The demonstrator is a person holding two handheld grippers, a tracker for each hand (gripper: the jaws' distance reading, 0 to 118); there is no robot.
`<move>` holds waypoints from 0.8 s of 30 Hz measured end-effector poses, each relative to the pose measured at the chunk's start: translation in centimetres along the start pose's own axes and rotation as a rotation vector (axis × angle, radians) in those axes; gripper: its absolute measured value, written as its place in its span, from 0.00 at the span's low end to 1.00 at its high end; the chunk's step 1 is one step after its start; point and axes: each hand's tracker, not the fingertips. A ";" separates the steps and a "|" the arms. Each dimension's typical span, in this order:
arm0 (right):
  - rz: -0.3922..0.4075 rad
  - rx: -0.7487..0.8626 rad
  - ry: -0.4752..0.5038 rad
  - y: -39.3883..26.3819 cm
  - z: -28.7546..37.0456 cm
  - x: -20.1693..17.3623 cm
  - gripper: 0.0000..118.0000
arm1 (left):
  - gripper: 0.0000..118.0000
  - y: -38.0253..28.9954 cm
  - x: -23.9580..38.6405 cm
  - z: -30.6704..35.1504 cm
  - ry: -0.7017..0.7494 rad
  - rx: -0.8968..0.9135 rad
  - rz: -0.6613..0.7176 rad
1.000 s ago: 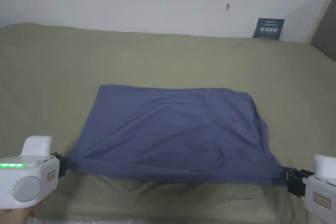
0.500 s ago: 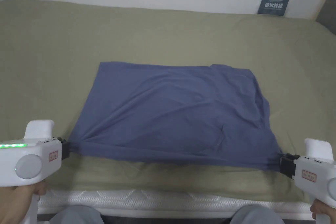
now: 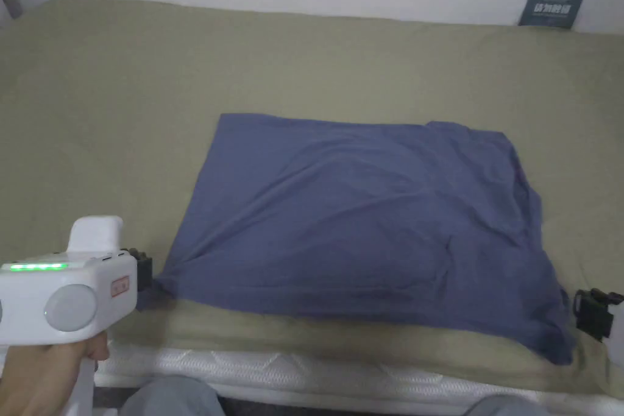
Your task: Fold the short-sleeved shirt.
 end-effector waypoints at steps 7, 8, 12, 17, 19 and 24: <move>0.025 -0.041 0.032 -0.2 0.1 -0.9 0.11 | 0.02 -0.7 -0.8 -0.1 -0.036 -0.038 0.011; 0.027 -0.043 0.031 -0.3 0.1 -1.0 0.11 | 0.02 -0.6 -0.8 -0.3 -0.044 -0.052 0.012; 0.027 -0.058 0.030 -0.4 -0.6 -0.4 0.11 | 0.77 -1.0 -0.7 -1.6 -0.030 -0.143 -0.001; 0.039 -0.078 0.013 -0.7 -1.4 -0.1 0.11 | 0.94 -1.3 -0.3 -3.9 -0.025 -0.158 0.015; 0.037 -0.097 0.016 -0.8 -1.8 0.1 0.11 | 0.67 -1.4 -0.1 -5.0 -0.023 -0.190 0.007; 0.030 -0.143 0.043 -1.2 -2.4 0.9 0.59 | 0.03 -1.1 1.4 -4.5 -0.056 -0.192 0.017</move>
